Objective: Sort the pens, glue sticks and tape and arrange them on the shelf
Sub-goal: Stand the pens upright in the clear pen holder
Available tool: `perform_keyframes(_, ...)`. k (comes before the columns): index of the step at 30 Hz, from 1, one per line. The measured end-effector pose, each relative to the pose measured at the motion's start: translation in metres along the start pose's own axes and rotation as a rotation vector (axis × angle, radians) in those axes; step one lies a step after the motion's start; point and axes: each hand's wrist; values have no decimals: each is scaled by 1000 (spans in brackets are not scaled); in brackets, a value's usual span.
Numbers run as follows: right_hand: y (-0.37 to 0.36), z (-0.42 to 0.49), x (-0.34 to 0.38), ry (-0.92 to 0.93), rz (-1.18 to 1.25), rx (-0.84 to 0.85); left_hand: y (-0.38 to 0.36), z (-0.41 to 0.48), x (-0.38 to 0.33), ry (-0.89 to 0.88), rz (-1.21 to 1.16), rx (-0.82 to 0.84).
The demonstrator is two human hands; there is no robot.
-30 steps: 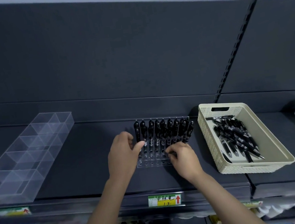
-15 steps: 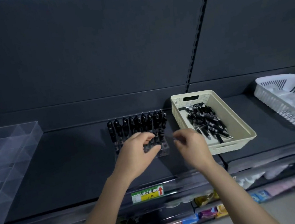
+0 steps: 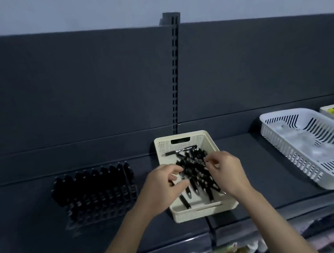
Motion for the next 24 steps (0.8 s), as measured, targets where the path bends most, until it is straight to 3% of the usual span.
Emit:
perform_keyframes(7, 18, 42, -63, 15, 26, 19, -58, 56, -20, 387, 62, -2)
perform_keyframes(12, 3, 56, -80, -22, 154, 127, -85, 82, -21, 659, 187, 26)
perform_keyframes(15, -4, 58, -79, -32, 207, 138, -99, 96, -20, 717, 133, -22)
perform_keyframes(24, -6, 57, -72, -39, -28, 165, -125, 131, -27, 818, 101, -7)
Point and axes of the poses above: each hand's wrist, its own z-axis towards the middle knuckle, its own y-axis out of the back of the hand, x = y × z, and after that the axes turned 8 degrees about z, right-handed
